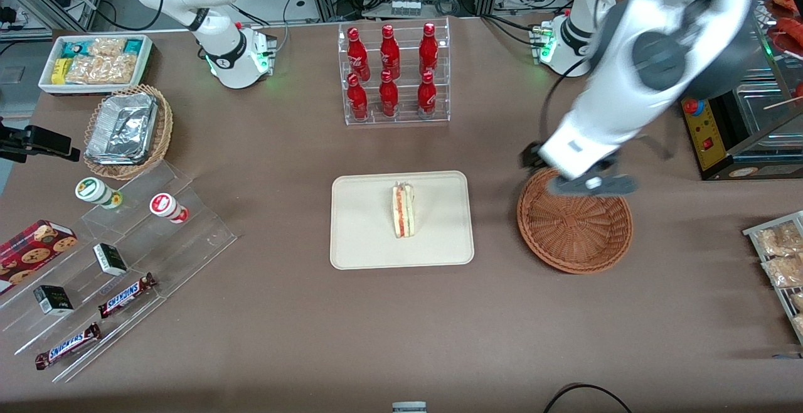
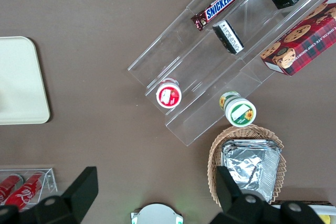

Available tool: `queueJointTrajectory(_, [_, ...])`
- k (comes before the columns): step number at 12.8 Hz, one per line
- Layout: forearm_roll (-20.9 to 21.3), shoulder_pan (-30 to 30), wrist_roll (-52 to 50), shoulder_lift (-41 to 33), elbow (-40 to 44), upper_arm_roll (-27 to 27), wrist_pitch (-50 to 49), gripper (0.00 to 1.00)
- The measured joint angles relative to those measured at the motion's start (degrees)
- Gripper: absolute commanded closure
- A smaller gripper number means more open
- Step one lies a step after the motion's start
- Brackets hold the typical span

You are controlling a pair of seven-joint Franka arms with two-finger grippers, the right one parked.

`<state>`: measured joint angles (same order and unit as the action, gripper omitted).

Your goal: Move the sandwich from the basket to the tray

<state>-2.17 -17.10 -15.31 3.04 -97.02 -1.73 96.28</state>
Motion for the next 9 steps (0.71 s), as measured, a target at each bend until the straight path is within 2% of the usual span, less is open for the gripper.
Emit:
queueJointTrajectory(3, [0.0, 6.2, 5.4, -5.3, -1.0, 0.2, -3.8, 0.00])
queueJointTrajectory(7, [0.5, 13.6, 12.5, -7.1, -2.2, 0.3, -4.5, 0.00])
queueJointTrajectory(9, [0.5, 15.2, 13.8, -7.2, -1.7, 0.6, -4.5, 0.00])
